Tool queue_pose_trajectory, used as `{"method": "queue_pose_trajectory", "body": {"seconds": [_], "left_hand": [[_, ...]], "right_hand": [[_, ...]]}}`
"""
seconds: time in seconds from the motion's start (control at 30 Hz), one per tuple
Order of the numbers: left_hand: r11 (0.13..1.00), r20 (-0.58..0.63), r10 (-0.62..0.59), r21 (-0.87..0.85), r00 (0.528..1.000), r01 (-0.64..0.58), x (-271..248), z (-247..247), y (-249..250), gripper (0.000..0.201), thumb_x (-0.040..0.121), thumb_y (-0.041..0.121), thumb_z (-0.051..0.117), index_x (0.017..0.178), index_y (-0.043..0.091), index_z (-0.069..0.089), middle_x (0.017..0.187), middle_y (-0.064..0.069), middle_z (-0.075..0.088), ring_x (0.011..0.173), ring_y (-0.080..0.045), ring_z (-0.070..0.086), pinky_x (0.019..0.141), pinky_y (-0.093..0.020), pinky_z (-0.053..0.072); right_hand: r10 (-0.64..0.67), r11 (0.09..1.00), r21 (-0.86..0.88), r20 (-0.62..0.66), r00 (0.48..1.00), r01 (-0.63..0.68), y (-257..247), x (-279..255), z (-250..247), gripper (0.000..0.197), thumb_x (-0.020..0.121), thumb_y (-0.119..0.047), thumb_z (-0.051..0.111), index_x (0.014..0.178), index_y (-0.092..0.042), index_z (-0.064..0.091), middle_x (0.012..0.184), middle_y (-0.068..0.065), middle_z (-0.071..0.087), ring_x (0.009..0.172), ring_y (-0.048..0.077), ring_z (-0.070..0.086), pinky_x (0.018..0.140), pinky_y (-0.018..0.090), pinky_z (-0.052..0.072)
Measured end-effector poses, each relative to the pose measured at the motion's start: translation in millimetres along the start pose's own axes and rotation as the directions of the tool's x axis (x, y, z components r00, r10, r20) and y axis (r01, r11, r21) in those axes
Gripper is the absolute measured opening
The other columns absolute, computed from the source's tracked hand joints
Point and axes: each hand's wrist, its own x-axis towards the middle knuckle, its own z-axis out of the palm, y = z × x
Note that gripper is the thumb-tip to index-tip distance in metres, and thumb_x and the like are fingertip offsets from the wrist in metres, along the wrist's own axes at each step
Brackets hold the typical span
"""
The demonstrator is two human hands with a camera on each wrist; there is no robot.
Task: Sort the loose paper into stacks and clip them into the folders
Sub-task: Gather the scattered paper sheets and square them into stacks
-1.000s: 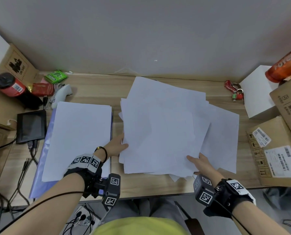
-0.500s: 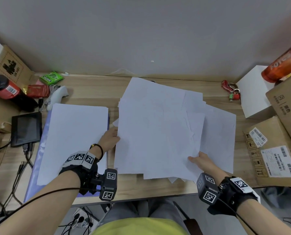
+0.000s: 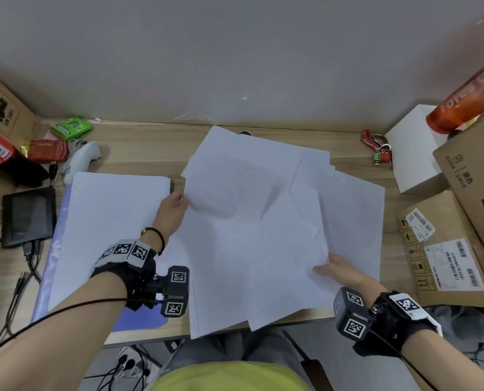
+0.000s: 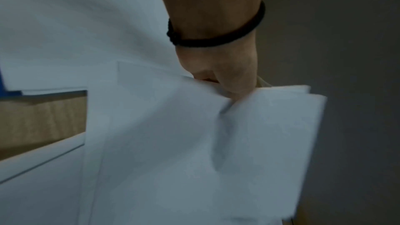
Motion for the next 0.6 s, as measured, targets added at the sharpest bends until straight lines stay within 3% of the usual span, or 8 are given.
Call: {"method": "queue_pose_trajectory", "body": {"seconds": [0.1,0.2,0.3,0.37,0.47,0.53,0.57,0.6], "left_hand": [[0.999,0.096,0.03,0.008,0.995,-0.031,2.8,-2.5,16.7,0.018,0.1,0.013,0.042,0.101,0.016,0.06,0.103,0.003,0.064,0.094,-0.013,0.06,0.083,-0.026,0.046],[0.99,0.185,0.047,0.126,0.982,-0.071,8.2,2.3,17.0,0.019,0.099,0.016,0.042,0.104,0.004,0.055,0.093,-0.001,0.058,0.085,-0.013,0.053,0.076,-0.025,0.04],[0.96,0.27,0.027,0.262,0.962,-0.101,8.0,18.7,11.3,0.017,0.1,0.022,0.043,0.105,0.01,0.053,0.084,0.007,0.049,0.077,-0.007,0.047,0.065,-0.018,0.036],[0.943,0.293,0.065,0.296,0.954,-0.155,5.8,31.7,9.0,0.013,0.099,0.019,0.044,0.095,0.013,0.055,0.085,0.007,0.05,0.078,-0.005,0.048,0.067,-0.017,0.038],[0.925,0.371,0.072,0.322,0.926,-0.201,2.6,47.5,7.5,0.019,0.098,0.019,0.046,0.082,0.024,0.056,0.087,0.003,0.06,0.084,-0.013,0.055,0.075,-0.025,0.039],[0.916,0.419,0.026,0.353,0.908,-0.189,3.6,54.6,4.4,0.012,0.097,0.026,0.05,0.087,0.027,0.056,0.098,-0.001,0.063,0.092,-0.018,0.057,0.08,-0.027,0.041],[0.919,0.437,0.002,0.354,0.899,-0.174,2.9,58.0,3.7,0.004,0.095,0.029,0.054,0.092,0.028,0.056,0.104,0.0,0.062,0.097,-0.018,0.056,0.082,-0.028,0.041],[0.921,0.454,-0.019,0.355,0.891,-0.161,2.1,60.4,3.7,0.008,0.093,0.03,0.058,0.099,0.027,0.054,0.108,0.001,0.06,0.1,-0.016,0.056,0.084,-0.026,0.041]], "right_hand": [[0.022,0.999,-0.037,0.012,1.0,-0.021,-1.4,2.4,-3.1,0.025,0.093,-0.001,0.054,0.118,-0.004,0.055,0.092,0.001,0.067,0.08,0.014,0.066,0.057,0.017,0.049],[0.004,0.999,-0.034,0.026,1.0,-0.004,-5.7,-1.6,-4.4,0.022,0.093,-0.002,0.054,0.115,-0.005,0.056,0.092,0.001,0.069,0.077,0.014,0.068,0.06,0.021,0.051],[-0.041,0.999,0.006,0.08,0.996,0.04,-9.8,-8.2,-4.7,0.016,0.094,-0.003,0.053,0.105,-0.012,0.06,0.083,-0.006,0.074,0.072,0.008,0.072,0.059,0.017,0.052],[-0.086,0.996,0.032,0.107,0.99,0.083,-11.8,-11.0,-5.2,0.016,0.093,-0.004,0.055,0.102,-0.015,0.063,0.087,-0.003,0.075,0.078,0.011,0.072,0.065,0.021,0.054],[-0.149,0.988,0.05,0.136,0.979,0.144,-17.5,-16.7,-5.0,0.021,0.082,-0.013,0.069,0.102,-0.018,0.066,0.097,-0.001,0.075,0.087,0.012,0.071,0.073,0.026,0.054],[-0.163,0.986,0.073,0.15,0.975,0.153,-17.3,-16.5,-6.7,0.038,0.065,-0.02,0.073,0.103,-0.019,0.066,0.096,-0.005,0.075,0.09,0.011,0.071,0.071,0.023,0.053],[-0.166,0.985,0.077,0.154,0.974,0.156,-17.0,-16.7,-7.0,0.041,0.064,-0.02,0.071,0.104,-0.019,0.067,0.099,-0.004,0.075,0.093,0.014,0.071,0.074,0.026,0.054],[-0.163,0.985,0.073,0.147,0.976,0.153,-16.3,-16.8,-7.2,0.039,0.068,-0.015,0.068,0.107,-0.019,0.067,0.102,-0.001,0.074,0.097,0.018,0.07,0.078,0.031,0.055]]}}
